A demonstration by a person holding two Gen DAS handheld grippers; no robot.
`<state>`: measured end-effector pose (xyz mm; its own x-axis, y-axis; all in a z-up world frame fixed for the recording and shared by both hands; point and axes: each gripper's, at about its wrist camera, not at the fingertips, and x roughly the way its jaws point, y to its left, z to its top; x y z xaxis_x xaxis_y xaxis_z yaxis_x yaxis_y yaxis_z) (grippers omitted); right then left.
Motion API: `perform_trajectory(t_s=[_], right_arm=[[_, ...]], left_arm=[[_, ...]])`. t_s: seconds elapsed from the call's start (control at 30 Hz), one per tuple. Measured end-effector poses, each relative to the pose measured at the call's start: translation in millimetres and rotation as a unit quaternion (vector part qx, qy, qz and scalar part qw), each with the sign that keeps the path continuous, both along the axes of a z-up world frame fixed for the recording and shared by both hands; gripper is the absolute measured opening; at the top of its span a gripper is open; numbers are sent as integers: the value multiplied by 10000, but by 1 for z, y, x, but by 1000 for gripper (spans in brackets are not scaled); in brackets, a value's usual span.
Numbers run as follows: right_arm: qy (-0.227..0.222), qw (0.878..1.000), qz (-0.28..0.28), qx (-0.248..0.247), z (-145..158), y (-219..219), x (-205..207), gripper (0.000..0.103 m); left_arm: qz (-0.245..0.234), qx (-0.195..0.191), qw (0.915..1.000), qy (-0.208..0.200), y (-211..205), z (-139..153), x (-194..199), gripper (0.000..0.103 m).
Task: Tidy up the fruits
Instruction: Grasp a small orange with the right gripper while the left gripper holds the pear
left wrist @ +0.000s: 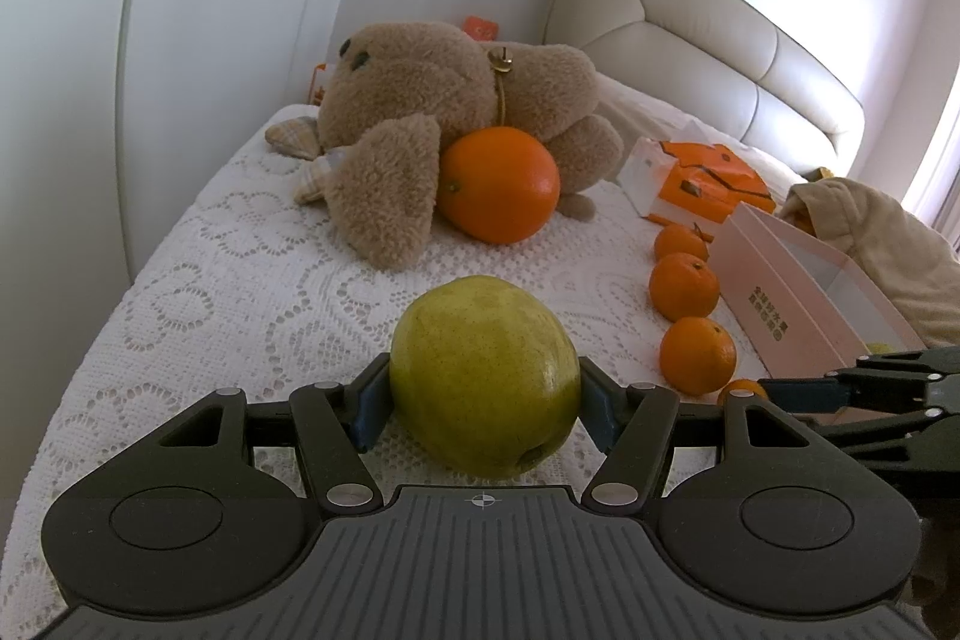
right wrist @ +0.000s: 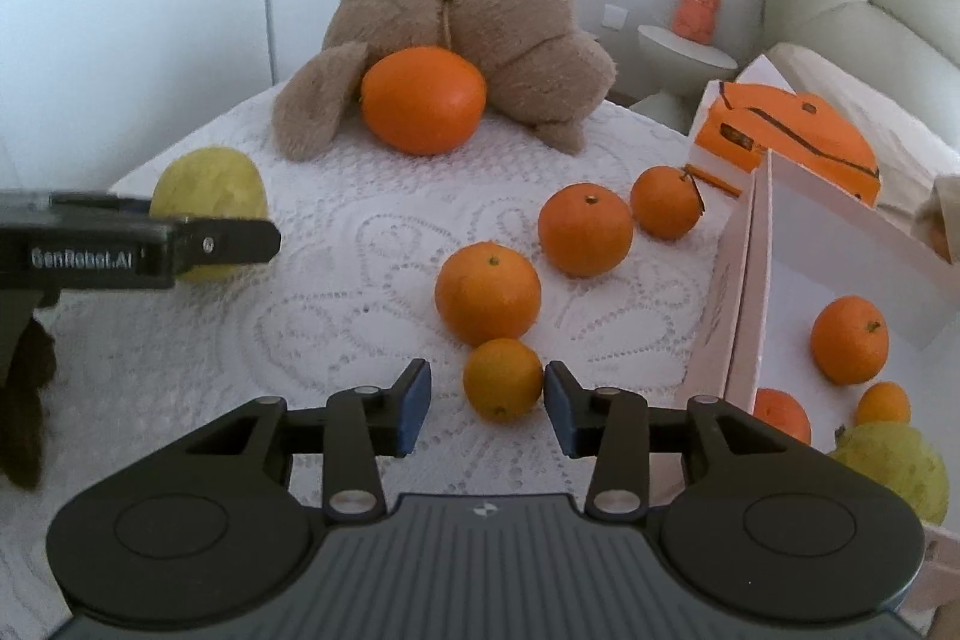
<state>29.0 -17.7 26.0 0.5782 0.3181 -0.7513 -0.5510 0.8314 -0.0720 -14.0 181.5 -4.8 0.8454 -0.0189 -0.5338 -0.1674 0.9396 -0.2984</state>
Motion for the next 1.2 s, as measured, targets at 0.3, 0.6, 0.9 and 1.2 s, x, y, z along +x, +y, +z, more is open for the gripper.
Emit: perform_trajectory(t_s=[0.3,0.6,0.9,1.2], right_arm=[[57,9981,-181,580,16,-21,-33,31],[37,9968,-561,563,-1,-49,-49,65],[-476,9965,-54,691,1,-17,-59,83],[-852,9953,-388,-243,-6,16,-26,47]], left_arm=[[-364,-101,9993,14,-12,6,-8,68],[-533,-10,9983,253,-37,3,-17,68],[34,-67,9999,104,-14,1,-26,68],[41,-62,10000,36,-15,1,-28,68]])
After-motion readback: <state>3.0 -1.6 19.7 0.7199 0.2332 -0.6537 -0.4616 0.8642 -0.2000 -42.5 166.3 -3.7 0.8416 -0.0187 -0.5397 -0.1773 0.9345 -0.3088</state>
